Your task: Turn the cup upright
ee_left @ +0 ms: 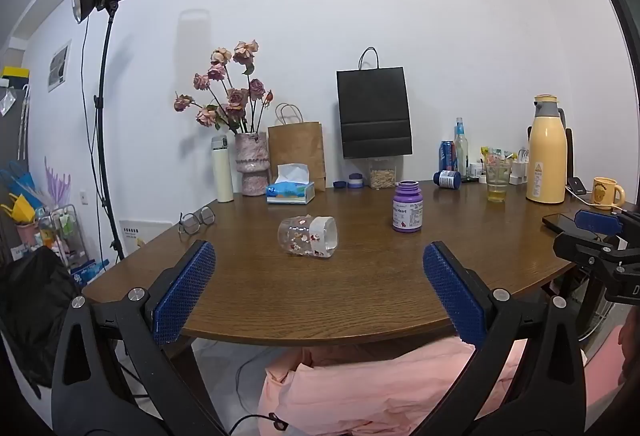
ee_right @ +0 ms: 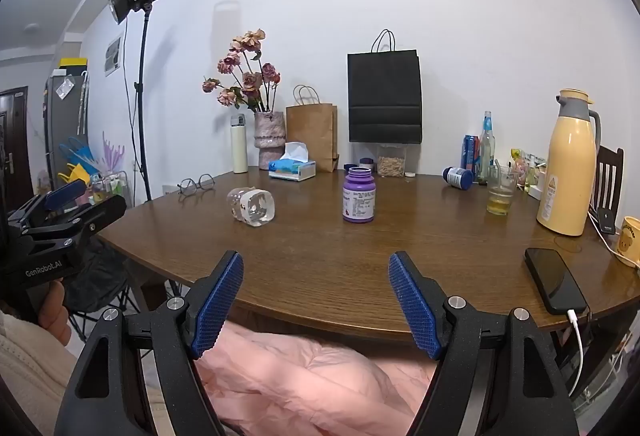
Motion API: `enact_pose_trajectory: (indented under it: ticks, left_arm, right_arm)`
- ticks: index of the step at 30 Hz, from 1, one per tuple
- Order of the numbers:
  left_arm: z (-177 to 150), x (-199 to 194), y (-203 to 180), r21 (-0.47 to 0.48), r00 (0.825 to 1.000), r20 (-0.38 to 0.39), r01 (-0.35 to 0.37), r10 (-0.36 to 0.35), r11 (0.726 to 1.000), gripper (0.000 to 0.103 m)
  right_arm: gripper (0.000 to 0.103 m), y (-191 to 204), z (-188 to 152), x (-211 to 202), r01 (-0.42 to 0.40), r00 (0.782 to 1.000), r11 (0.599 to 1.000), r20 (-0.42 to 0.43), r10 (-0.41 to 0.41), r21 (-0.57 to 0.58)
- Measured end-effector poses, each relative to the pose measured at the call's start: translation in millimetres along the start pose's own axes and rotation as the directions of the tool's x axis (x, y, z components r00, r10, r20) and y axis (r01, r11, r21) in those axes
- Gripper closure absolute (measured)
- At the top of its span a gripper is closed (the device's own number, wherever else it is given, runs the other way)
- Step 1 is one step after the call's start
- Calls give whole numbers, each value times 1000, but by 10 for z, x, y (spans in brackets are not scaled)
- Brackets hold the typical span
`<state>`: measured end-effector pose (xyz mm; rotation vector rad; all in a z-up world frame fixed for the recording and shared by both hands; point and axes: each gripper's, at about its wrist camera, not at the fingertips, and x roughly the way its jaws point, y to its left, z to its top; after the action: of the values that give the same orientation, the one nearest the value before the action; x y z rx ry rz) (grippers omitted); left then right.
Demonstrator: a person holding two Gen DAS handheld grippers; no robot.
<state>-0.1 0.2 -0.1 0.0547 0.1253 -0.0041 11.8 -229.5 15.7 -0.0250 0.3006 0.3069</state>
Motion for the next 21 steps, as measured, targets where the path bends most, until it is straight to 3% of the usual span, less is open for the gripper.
enact_pose_trajectory:
  ticks: [21]
  left_arm:
    - [0, 2, 0, 7, 1000, 1, -1, 1, 1000, 0]
  right_arm:
    - [23, 19, -7, -3, 1, 1000, 1000, 9, -1, -7]
